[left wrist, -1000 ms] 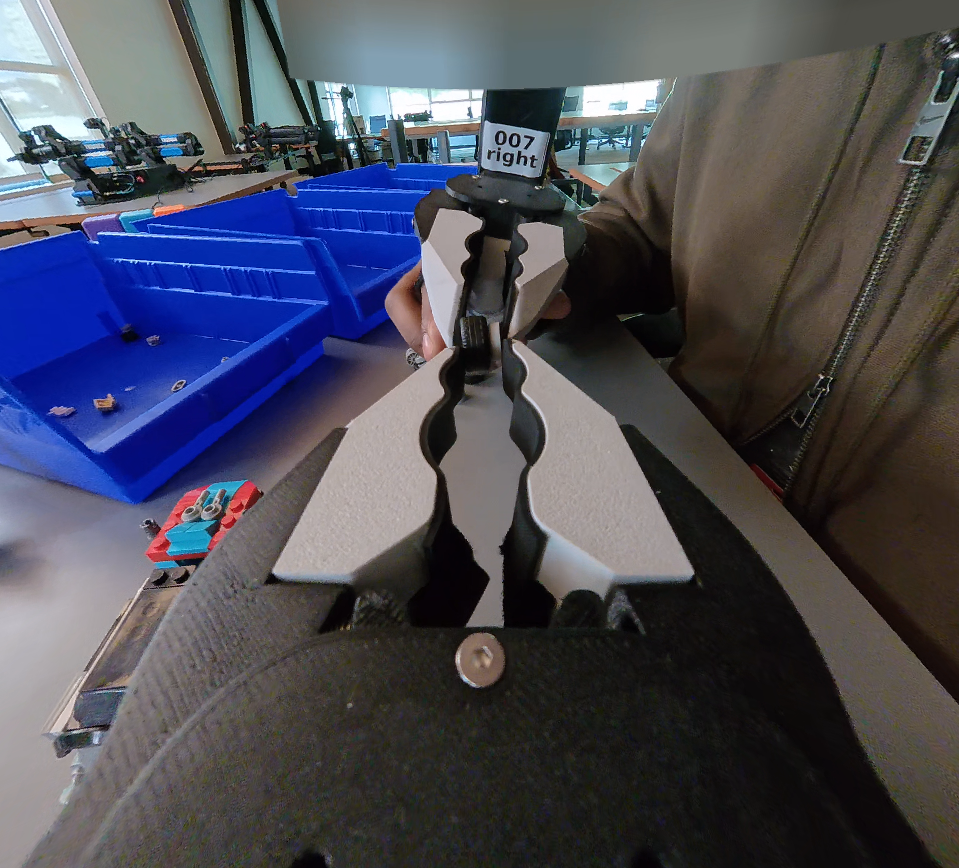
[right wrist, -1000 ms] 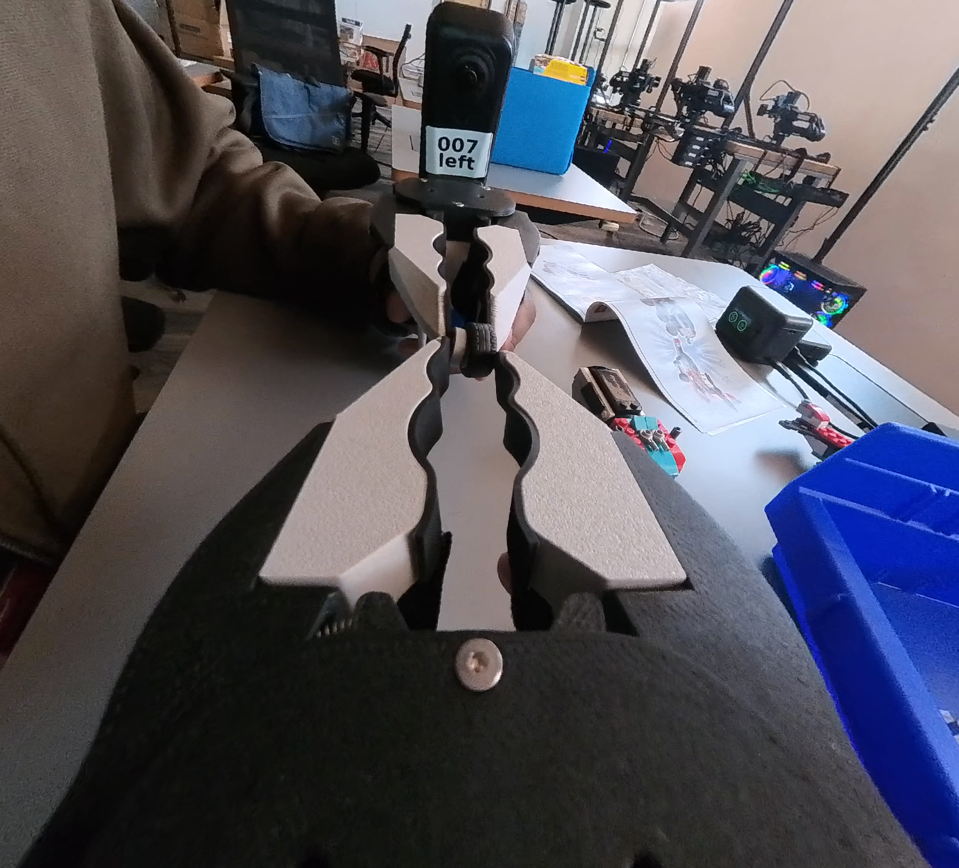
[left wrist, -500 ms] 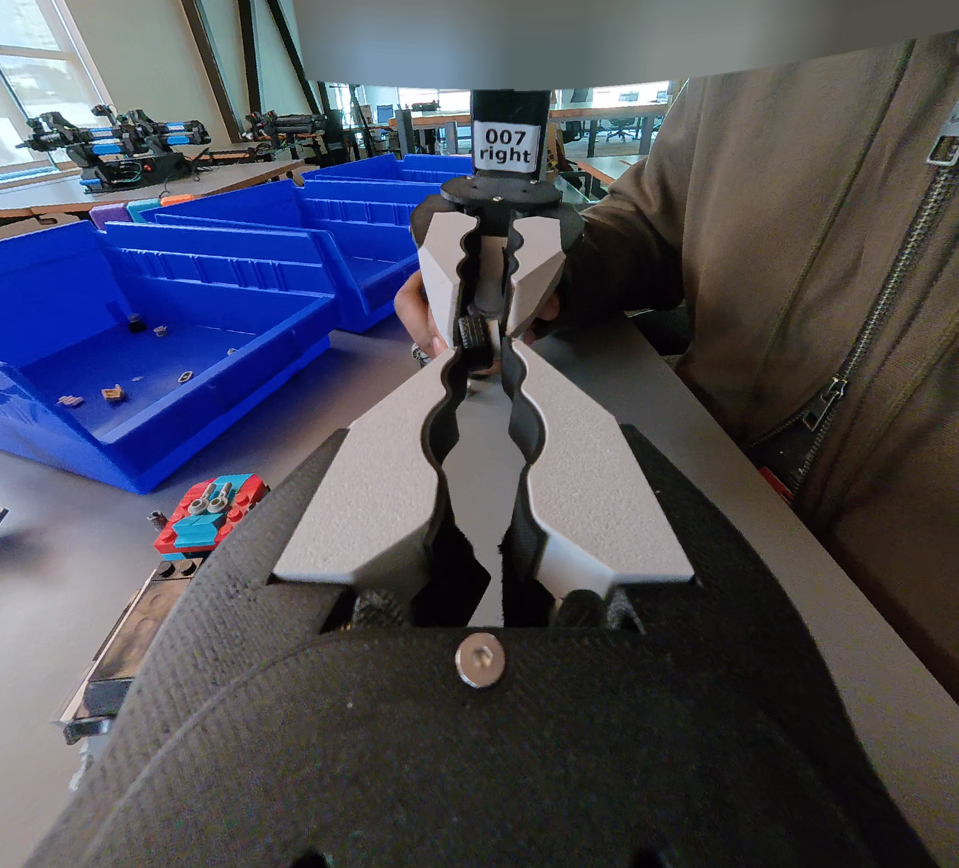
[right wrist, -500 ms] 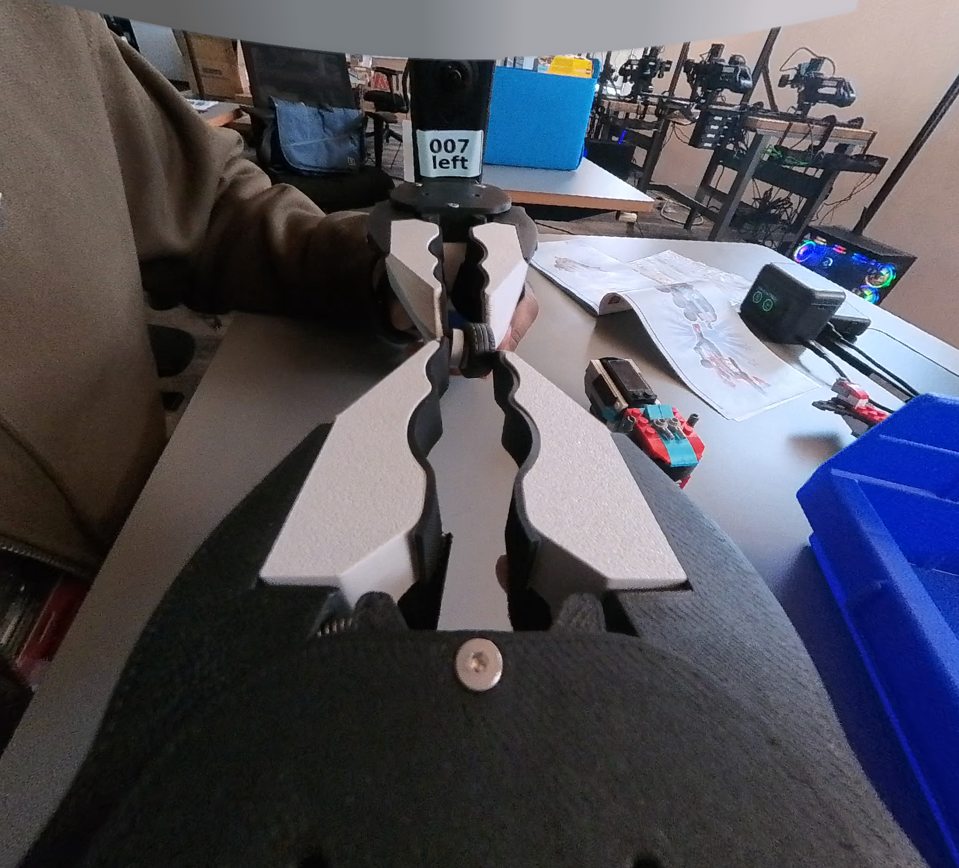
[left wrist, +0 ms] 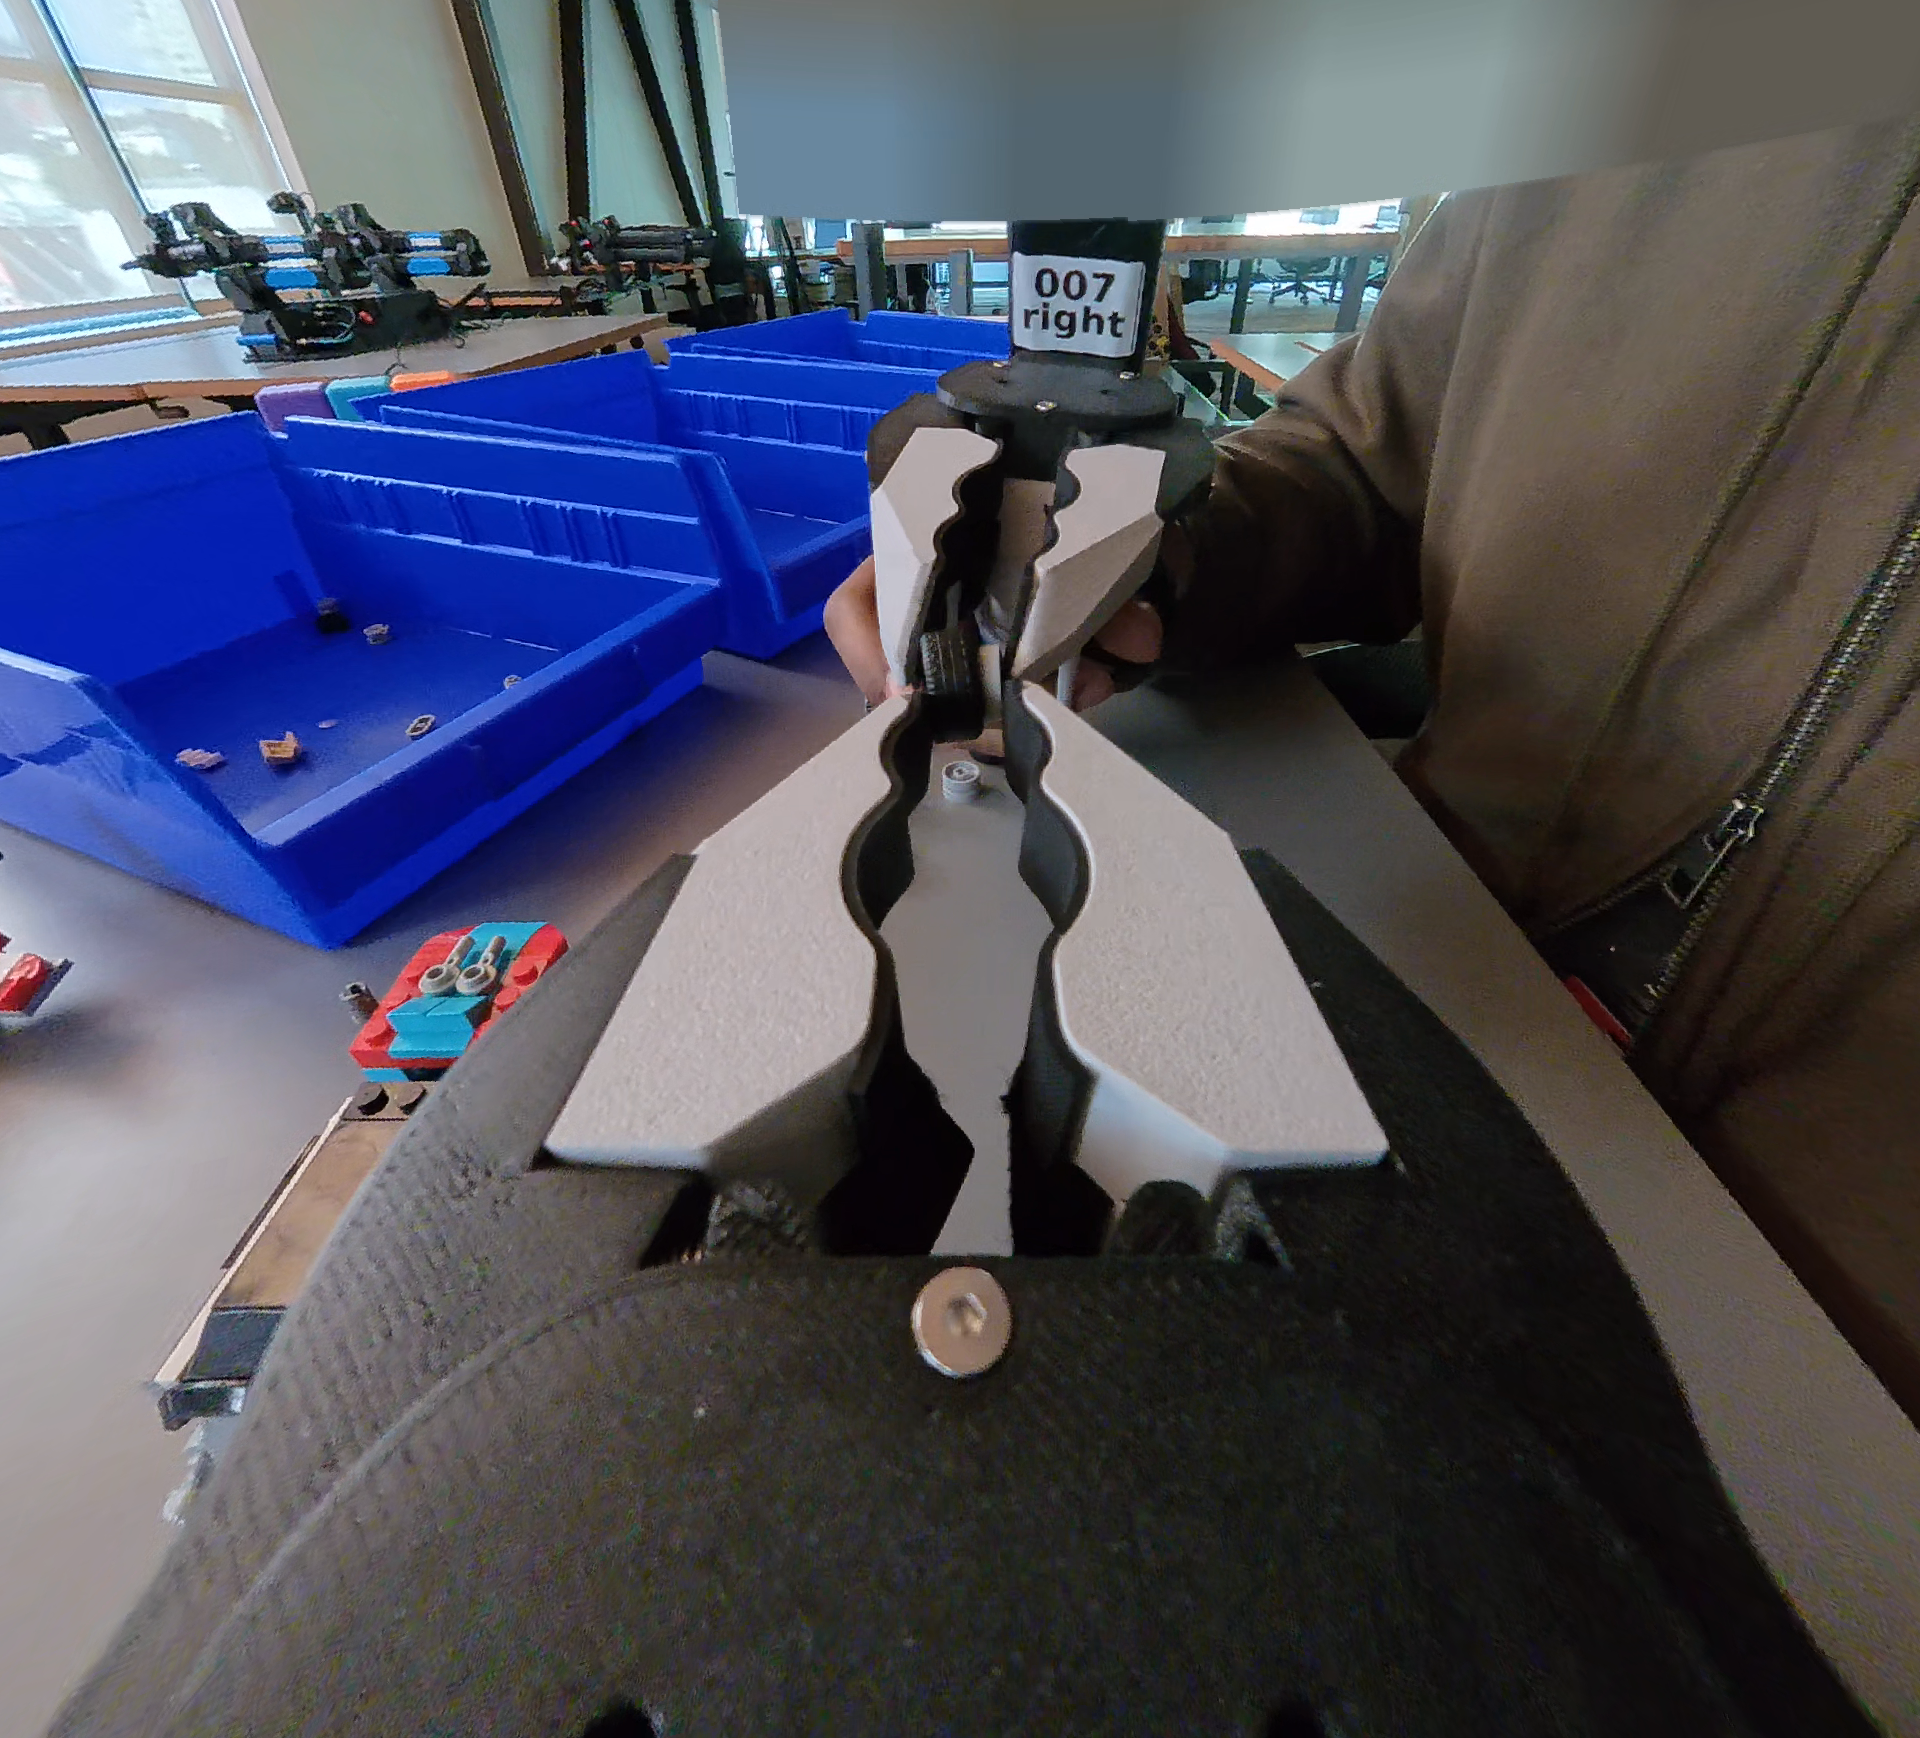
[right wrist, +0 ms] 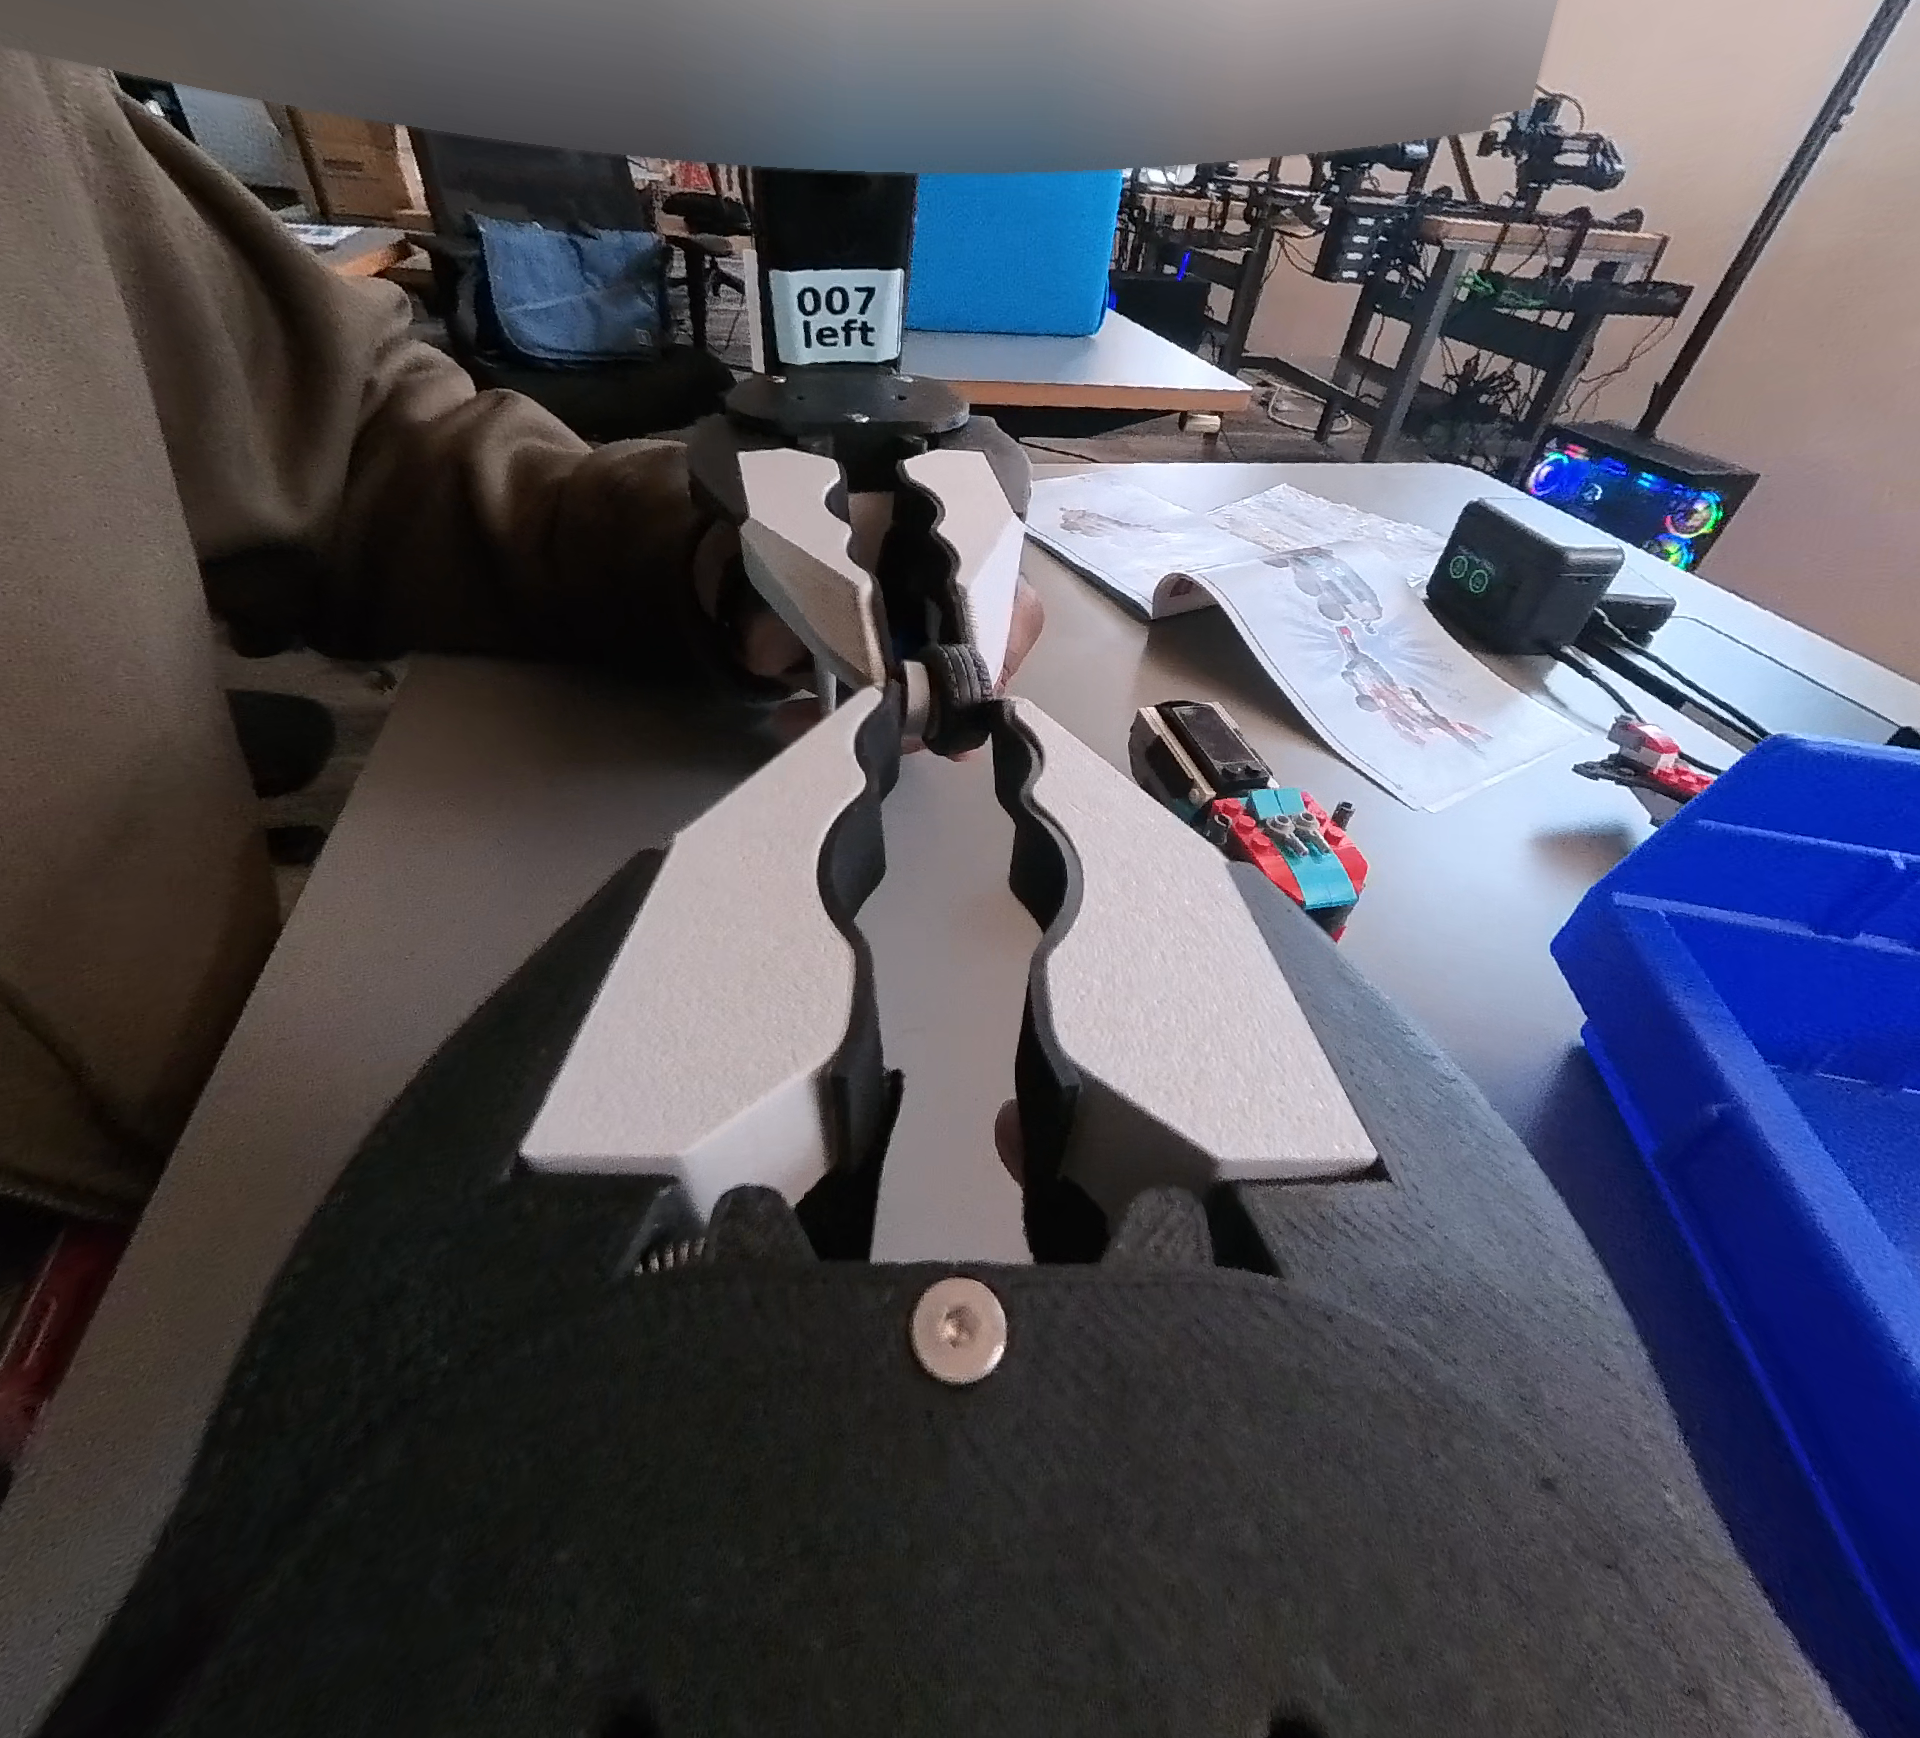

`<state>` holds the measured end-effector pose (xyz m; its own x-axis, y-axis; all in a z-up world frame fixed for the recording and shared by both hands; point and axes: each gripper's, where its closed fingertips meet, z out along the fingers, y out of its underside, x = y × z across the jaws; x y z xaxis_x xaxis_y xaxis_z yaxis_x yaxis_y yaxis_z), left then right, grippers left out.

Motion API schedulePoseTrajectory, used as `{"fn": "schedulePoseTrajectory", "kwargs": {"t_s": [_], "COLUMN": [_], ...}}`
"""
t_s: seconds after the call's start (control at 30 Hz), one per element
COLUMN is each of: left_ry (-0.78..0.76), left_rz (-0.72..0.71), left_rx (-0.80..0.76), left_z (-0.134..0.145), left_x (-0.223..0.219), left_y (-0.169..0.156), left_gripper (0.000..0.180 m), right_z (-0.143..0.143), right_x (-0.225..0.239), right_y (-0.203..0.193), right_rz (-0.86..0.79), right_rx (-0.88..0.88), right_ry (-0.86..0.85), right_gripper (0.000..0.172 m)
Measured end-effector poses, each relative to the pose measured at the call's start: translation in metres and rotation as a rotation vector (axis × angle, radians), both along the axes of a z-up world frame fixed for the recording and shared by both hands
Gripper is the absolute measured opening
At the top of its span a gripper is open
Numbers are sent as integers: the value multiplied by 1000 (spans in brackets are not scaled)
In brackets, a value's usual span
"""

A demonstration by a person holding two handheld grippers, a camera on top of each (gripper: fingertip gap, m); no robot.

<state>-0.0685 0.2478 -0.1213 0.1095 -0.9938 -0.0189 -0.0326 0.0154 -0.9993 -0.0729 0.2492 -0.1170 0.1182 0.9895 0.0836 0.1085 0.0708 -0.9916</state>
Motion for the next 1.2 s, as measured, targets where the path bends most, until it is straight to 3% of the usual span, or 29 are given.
{"fn": "schedulePoseTrajectory", "kwargs": {"t_s": [0.93,1.2], "left_ry": [-2,-17], "left_rz": [3,-66], "left_rx": [3,51], "left_z": [1,5], "left_x": [-1,-1], "left_y": [2,-12], "left_gripper": [14,14], "right_z": [2,4], "right_x": [-1,0], "right_y": [2,-14], "right_rz": [-3,118], "right_rx": [-33,-72], "right_ry": [23,42], "right_gripper": [17,24]}}
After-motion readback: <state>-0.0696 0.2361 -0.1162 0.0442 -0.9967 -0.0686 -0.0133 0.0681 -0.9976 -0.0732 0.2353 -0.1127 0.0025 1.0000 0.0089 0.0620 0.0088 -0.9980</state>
